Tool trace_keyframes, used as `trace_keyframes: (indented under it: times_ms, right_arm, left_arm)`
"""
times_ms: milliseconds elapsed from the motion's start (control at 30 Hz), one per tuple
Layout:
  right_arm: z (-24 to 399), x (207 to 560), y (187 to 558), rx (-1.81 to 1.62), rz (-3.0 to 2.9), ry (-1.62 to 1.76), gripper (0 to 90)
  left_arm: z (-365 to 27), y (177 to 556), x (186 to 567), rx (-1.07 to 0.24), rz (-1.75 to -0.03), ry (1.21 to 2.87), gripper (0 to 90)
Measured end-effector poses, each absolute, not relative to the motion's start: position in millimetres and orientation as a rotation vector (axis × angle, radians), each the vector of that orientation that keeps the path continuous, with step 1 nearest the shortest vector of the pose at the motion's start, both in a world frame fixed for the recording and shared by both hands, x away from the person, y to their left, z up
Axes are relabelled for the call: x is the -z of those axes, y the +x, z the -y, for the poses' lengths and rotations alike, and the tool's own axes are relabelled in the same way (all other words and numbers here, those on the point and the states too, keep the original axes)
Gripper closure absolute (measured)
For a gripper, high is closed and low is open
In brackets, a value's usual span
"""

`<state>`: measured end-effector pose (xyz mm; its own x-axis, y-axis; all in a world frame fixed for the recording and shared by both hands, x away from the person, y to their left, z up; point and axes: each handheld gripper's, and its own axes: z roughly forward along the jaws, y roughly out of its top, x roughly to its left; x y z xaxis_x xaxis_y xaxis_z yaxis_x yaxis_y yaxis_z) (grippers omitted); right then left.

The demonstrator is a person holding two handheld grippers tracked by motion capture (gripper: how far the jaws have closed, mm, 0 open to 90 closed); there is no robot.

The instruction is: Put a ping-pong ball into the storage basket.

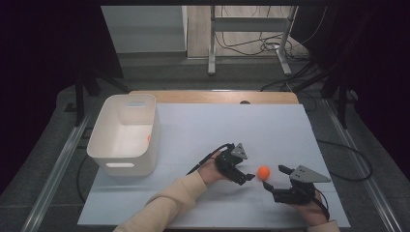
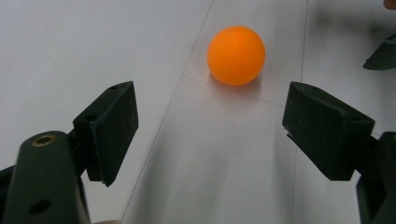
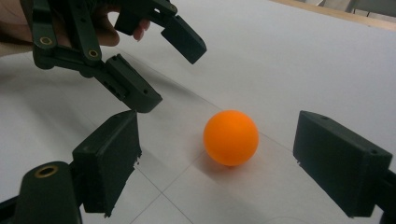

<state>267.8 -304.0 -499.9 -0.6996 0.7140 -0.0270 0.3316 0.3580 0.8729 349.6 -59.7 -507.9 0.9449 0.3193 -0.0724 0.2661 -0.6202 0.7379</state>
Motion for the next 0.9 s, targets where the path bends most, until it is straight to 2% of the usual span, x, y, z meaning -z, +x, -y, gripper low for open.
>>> trace_keyframes:
  times_ms: [900]
  right_arm:
    - [304.7, 495.3, 265.0, -1.321, -2.195, 0.903, 15.5]
  left_arm:
    - [97.0, 354.7, 519.8, -0.051, -0.319, 2.321, 17.7]
